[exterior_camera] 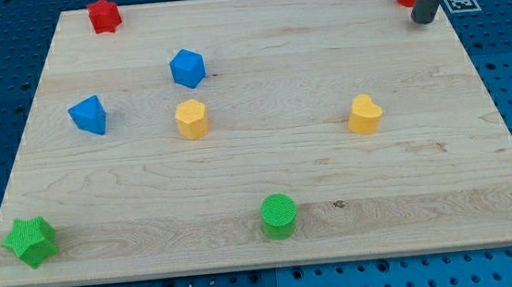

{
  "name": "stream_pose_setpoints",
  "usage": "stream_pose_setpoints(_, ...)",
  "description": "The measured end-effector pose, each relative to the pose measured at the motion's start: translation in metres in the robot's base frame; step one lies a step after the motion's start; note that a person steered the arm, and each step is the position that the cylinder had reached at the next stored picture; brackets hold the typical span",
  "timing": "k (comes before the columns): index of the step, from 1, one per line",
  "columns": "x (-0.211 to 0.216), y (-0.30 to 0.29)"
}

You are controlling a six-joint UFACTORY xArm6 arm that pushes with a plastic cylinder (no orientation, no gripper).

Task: Move your arm towards the center

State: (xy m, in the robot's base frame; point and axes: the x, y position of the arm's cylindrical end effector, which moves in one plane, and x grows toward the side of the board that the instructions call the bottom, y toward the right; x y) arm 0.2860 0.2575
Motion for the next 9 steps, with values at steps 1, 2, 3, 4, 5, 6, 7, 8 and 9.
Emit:
stream_pose_setpoints(1,0.0,-0.001)
stream_pose_setpoints(2,0.0,-0.001)
stream_pose_setpoints(3,0.0,-0.02)
stream_pose_setpoints(4,0.011,-0.033)
stream_pose_setpoints(5,0.011,-0.064)
stream_pose_setpoints(6,0.011,-0.086)
stream_pose_setpoints(7,0.017,-0.106)
stream_pose_setpoints(8,0.026,-0.145)
stream_pose_setpoints(9,0.028,-0.189)
